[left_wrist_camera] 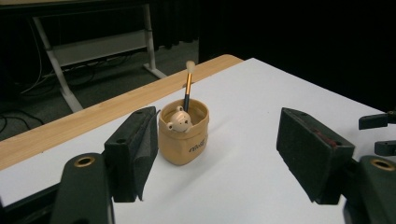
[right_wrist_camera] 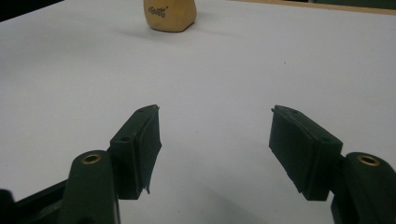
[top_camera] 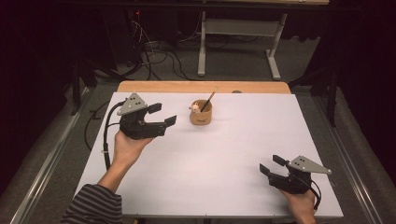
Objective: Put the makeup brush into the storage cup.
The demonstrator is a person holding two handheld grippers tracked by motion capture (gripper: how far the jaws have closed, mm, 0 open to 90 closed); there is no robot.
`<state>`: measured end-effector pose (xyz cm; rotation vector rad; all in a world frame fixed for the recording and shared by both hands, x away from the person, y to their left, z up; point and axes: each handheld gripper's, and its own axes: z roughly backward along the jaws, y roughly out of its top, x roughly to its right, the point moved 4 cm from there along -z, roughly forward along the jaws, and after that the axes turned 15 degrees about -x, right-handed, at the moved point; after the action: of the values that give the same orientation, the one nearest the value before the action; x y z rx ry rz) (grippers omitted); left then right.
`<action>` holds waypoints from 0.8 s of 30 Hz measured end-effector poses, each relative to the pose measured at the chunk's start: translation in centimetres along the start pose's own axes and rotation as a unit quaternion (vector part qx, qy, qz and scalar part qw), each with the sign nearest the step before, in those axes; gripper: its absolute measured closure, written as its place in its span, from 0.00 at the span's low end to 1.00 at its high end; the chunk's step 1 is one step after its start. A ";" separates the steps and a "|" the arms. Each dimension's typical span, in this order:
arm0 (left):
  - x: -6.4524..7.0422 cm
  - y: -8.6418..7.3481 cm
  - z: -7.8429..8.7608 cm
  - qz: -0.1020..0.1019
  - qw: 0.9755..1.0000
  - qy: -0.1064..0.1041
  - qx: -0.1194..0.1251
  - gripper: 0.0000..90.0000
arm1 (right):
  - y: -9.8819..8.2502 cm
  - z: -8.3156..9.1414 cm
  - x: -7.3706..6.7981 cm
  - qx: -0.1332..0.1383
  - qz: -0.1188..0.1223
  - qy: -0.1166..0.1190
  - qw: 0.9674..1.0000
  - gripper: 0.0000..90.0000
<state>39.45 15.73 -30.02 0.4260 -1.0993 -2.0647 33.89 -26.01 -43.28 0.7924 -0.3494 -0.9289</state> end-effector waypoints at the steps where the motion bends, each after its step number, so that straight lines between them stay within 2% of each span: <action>1: 0.0 -0.1 0.1 0.000 1.000 0.000 0.000 0.34 | 0.0 0.0 0.0 0.000 0.000 0.000 1.000 0.40; 7: 0.1 -0.6 0.7 -0.007 1.000 0.011 0.003 0.34 | 0.0 0.0 0.0 0.000 0.000 -0.001 1.000 0.40; 15: -0.1 -1.4 1.1 0.005 1.000 0.010 0.006 0.34 | 0.0 0.0 0.0 0.000 0.000 -0.001 1.000 0.40; 24: -0.1 -3.0 1.8 0.015 1.000 0.018 0.014 0.34 | 0.0 0.0 0.0 0.001 0.003 -0.002 1.000 0.40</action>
<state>37.05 17.91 -31.44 0.4556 -1.1082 -2.0114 33.90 -26.01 -43.26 0.7918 -0.3558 -0.9250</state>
